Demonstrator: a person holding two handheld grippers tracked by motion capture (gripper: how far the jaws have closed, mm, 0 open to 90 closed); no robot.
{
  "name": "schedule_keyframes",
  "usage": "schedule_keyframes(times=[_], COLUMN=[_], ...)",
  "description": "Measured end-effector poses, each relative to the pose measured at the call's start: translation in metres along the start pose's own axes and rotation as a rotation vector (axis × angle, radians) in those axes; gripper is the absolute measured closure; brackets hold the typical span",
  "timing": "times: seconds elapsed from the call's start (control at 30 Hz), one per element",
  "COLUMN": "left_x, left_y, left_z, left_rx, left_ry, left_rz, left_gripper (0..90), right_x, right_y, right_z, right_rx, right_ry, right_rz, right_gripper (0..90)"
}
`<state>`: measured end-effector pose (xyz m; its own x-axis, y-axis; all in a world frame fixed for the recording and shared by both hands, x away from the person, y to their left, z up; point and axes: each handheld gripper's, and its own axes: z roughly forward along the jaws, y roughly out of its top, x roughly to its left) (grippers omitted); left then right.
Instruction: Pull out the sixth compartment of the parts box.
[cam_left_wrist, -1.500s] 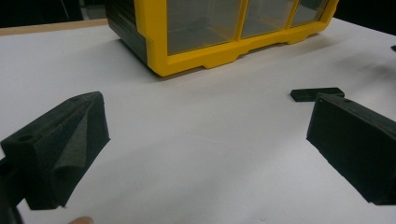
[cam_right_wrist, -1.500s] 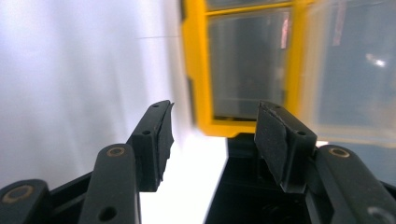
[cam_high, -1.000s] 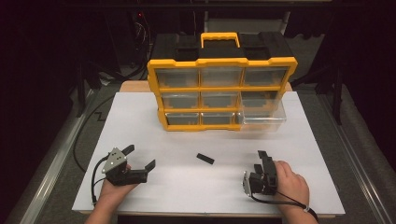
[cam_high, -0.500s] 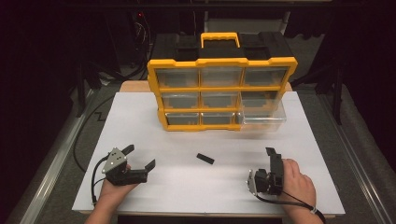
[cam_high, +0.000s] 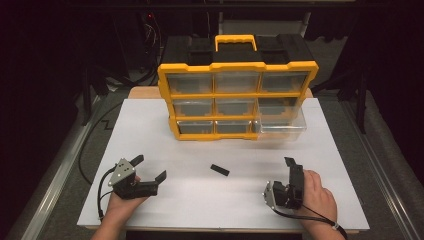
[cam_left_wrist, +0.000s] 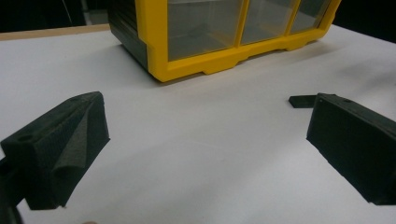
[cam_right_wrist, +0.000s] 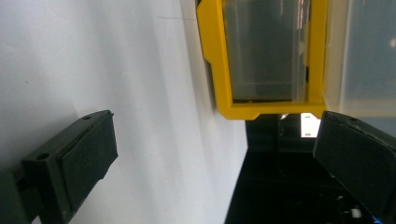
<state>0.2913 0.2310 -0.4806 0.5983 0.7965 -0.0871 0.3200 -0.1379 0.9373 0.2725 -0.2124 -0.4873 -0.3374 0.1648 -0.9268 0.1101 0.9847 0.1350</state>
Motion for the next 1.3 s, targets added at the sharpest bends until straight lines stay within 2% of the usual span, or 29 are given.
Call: schedule_keyframes(times=[0.03, 0.17, 0.2, 0.27, 0.33, 0.47, 0.63, 0.77, 0.87, 0.97, 1.1, 1.27, 1.3], left_x=[0.0, 0.0, 0.0, 0.001, 0.0, -0.001, -0.001, 0.0, 0.0, -0.001, -0.001, -0.003, -0.003], left_y=[0.0, 0.0, 0.0, 0.0, 0.0, 0.0, 0.0, 0.0, 0.0, 0.0, 0.0, 0.0, 0.0], left_z=[0.0, 0.001, 0.001, 0.001, 0.002, 0.004, 0.005, 0.005, 0.006, 0.007, 0.006, 0.007, 0.007], left_rx=[0.0, 0.012, 0.01, 0.011, 0.023, 0.035, 0.045, 0.056, 0.059, 0.058, 0.055, 0.054, 0.056], left_ry=[0.001, 0.006, 0.012, 0.017, 0.021, 0.018, 0.04, 0.037, 0.031, 0.028, 0.023, 0.015, 0.014], left_rz=[0.001, 0.003, 0.001, -0.007, -0.004, 0.0, 0.001, 0.0, 0.006, 0.01, 0.01, 0.007, 0.009], left_gripper=[0.2, 0.2, 0.2, 0.2, 0.2, 0.2, 0.6, 0.6, 0.6, 0.6, 0.6, 0.6, 0.6], right_x=[-0.002, -0.003, -0.004, -0.006, -0.006, -0.009, -0.009, -0.009, -0.01, -0.011, -0.013, -0.016, -0.017], right_y=[-0.001, -0.004, -0.005, -0.007, -0.009, -0.015, -0.022, -0.024, -0.025, -0.029, -0.034, -0.041, -0.042], right_z=[0.001, 0.004, 0.006, 0.007, 0.009, 0.012, 0.016, 0.016, 0.016, 0.015, 0.014, 0.012, 0.012], right_rx=[-0.003, -0.003, -0.007, -0.003, -0.008, -0.02, -0.029, -0.043, -0.062, -0.092, -0.11, -0.171, -0.18], right_ry=[0.017, 0.039, 0.05, 0.084, 0.114, 0.147, 0.209, 0.258, 0.304, 0.351, 0.383, 0.428, 0.432], right_rz=[0.04, 0.121, 0.126, 0.193, 0.282, 0.378, 0.539, 0.63, 0.714, 0.832, 0.932, 1.082, 1.089], right_gripper=[0.2, 0.2, 0.2, 0.2, 0.2, 0.2, 0.3, 0.3, 0.5, 1.4, 1.4, 1.4, 1.3])
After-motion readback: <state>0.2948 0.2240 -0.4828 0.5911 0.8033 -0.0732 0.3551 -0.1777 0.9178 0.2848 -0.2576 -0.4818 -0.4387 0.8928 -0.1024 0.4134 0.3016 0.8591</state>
